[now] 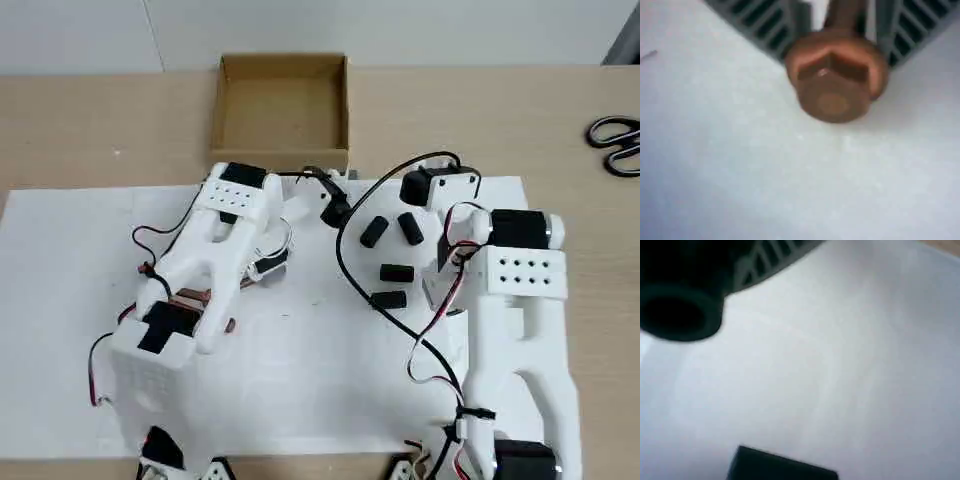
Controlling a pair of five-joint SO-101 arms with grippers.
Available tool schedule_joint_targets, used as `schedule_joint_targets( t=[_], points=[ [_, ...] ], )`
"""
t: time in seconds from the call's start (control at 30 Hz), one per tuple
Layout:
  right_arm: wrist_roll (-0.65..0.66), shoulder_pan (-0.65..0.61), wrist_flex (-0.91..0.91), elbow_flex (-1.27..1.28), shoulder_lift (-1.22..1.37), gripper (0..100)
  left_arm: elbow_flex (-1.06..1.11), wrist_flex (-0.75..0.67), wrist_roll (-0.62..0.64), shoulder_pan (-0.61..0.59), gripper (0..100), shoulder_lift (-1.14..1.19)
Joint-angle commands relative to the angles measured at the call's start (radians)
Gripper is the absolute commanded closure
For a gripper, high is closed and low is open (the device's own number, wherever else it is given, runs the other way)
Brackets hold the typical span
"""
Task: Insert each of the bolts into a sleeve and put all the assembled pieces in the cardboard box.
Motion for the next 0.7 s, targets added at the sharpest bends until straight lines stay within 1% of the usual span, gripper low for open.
schedule_joint_targets(
  t=[0.0, 0.1, 0.23, 0.4, 0.53, 0.67],
  points=[
    [-0.008, 0.01, -0.018, -0.008, -0.033, 99.1, -0.036, -0.018, 0.0, -0.021, 99, -0.014],
    [-0.009, -0.022, -0.008, -0.009, -0.036, 99.1, -0.044, -0.017, 0.0, -0.02, 99, -0.015],
    [-0.017, -0.096, -0.005, -0.018, -0.039, 99.1, -0.117, 0.069, 0.0, -0.018, 99, -0.066],
    [-0.12, -0.199, 0.061, -0.121, -0.104, 99.1, -0.228, 0.16, 0.012, -0.008, 99, -0.178],
    [-0.203, -0.265, 0.077, -0.149, -0.163, 99.2, -0.314, 0.218, 0.095, 0.0, 99, -0.258],
    [-0.212, -0.298, 0.09, -0.147, -0.236, 99.2, -0.332, 0.241, 0.232, -0.003, 99, -0.341]
  ],
)
